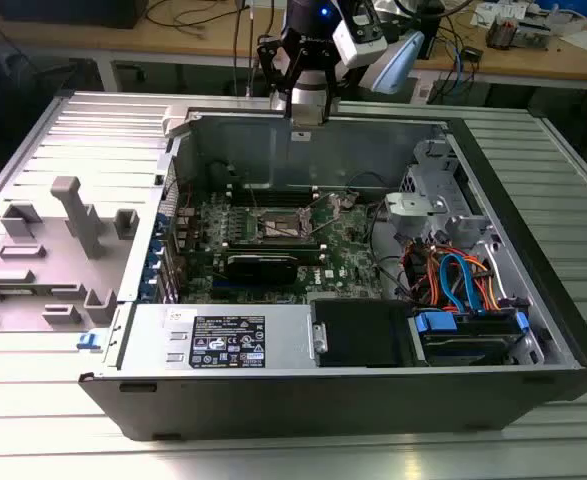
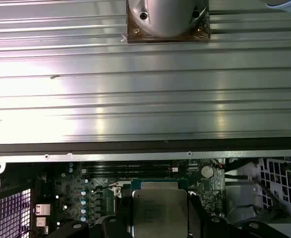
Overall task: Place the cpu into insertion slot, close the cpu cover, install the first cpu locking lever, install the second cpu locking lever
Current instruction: 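Place the cpu into insertion slot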
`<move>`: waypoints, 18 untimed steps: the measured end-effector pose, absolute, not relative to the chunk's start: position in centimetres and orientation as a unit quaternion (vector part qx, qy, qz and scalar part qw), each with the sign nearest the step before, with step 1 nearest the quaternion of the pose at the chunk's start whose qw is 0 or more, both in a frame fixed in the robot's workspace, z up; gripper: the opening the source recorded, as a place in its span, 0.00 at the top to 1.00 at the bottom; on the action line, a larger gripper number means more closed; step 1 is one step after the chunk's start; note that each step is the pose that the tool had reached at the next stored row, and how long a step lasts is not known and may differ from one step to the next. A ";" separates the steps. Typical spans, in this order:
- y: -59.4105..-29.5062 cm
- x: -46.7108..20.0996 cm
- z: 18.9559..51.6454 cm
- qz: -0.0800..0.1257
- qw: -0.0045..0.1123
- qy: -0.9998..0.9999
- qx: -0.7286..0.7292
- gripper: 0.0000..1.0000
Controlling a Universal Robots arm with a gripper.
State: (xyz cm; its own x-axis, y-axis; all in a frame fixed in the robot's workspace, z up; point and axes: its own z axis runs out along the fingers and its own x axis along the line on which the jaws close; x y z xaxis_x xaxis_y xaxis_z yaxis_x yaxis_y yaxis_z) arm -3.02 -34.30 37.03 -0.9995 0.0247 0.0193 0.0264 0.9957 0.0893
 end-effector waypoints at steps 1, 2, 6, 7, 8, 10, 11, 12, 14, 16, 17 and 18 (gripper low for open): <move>-34.3 -3.0 37.0 -0.045 0.009 -0.999 -0.013 0.45; -34.3 -3.0 37.0 -0.045 0.009 -0.999 -0.013 0.45; -34.3 -3.0 37.0 -0.045 0.009 -0.999 -0.013 0.45; -34.3 -3.0 37.0 -0.045 0.009 -0.999 -0.013 0.45; -34.3 -3.0 37.0 -0.045 0.009 -0.999 -0.013 0.45; -34.3 -3.0 37.0 -0.045 0.009 -0.999 -0.013 0.45; -34.3 -3.0 37.0 -0.045 0.009 -0.999 -0.013 0.45; -34.4 -3.0 37.0 -0.044 0.009 -0.999 -0.013 0.45; -34.5 -3.0 37.0 -0.043 0.009 -0.999 -0.013 0.45; -34.5 -3.0 37.0 -0.043 0.009 -0.999 -0.021 0.45; -34.5 -3.0 37.0 -0.043 0.008 -0.999 -0.027 0.45; -34.5 -3.0 37.0 -0.043 0.008 -0.999 -0.031 0.45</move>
State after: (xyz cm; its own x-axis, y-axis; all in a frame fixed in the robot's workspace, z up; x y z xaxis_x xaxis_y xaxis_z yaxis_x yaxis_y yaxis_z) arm -3.02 -34.52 36.96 -0.9979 0.0619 0.0192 0.0633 0.9943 0.0855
